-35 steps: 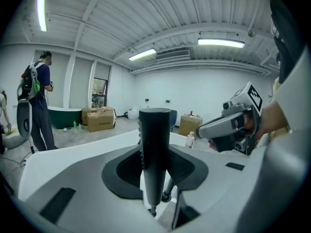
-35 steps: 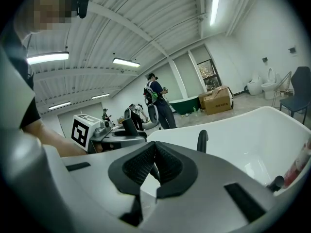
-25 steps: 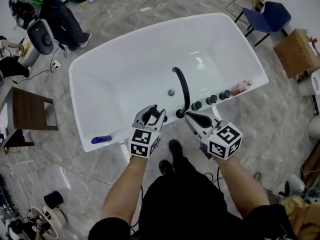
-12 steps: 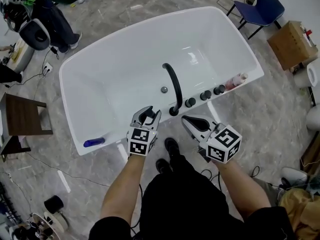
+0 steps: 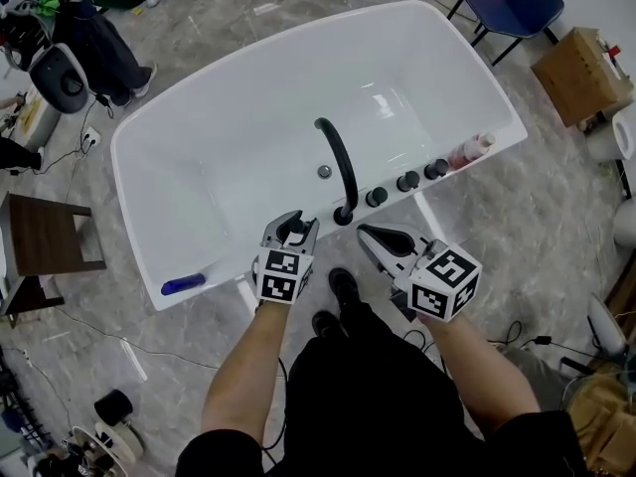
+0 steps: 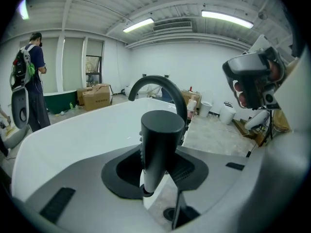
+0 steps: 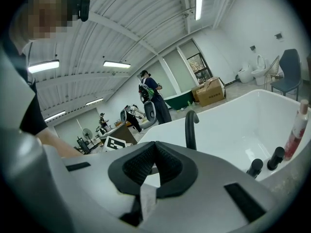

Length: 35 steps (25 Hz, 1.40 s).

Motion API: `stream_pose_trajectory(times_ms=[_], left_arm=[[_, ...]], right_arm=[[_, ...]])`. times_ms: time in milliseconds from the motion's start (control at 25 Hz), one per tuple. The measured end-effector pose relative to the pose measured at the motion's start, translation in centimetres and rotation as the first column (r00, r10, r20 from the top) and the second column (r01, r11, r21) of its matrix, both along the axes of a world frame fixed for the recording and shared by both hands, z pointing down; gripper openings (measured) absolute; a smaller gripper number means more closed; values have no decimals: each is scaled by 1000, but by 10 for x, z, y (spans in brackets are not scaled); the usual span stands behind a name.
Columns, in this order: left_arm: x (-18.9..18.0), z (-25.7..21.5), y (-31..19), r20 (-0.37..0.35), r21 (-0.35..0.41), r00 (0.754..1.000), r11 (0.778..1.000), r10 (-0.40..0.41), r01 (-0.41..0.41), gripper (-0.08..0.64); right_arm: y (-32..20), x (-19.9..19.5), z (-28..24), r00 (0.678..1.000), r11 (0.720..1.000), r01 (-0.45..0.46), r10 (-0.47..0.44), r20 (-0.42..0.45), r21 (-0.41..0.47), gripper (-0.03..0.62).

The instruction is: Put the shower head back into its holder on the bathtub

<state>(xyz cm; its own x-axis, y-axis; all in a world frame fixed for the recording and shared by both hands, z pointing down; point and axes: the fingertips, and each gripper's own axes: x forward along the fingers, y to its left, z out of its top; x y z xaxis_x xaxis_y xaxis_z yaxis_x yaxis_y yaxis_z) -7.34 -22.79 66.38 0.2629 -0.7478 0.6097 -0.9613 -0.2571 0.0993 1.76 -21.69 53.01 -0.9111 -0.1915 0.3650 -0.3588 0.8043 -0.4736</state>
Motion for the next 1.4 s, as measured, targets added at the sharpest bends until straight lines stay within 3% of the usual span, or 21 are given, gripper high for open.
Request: stream_pose_trajectory(times_ms=[480, 920, 1040, 1160, 1400], left_arm=[[-2, 35, 6, 9, -67, 999, 997, -37, 37, 140], [-11, 43, -3, 27, -129, 999, 991, -22, 26, 141], [-6, 52, 4, 41, -155, 999, 988, 25, -19, 141], [-4, 65, 10, 28, -193, 1000, 981, 7, -1, 143], [-7, 61, 9, 7, -197, 1000, 980, -5, 6, 149]], right_arm=[[1, 11, 23, 1000, 998, 9, -9, -15, -57, 15], [8, 36, 57, 995, 974, -102, 99, -25, -204, 15], [8, 40, 60, 994, 972, -108, 102, -38, -208, 15], [1, 45, 59, 993, 974, -117, 109, -49, -195, 15], [-17, 43, 41, 978, 948, -188, 204, 35, -257, 15]])
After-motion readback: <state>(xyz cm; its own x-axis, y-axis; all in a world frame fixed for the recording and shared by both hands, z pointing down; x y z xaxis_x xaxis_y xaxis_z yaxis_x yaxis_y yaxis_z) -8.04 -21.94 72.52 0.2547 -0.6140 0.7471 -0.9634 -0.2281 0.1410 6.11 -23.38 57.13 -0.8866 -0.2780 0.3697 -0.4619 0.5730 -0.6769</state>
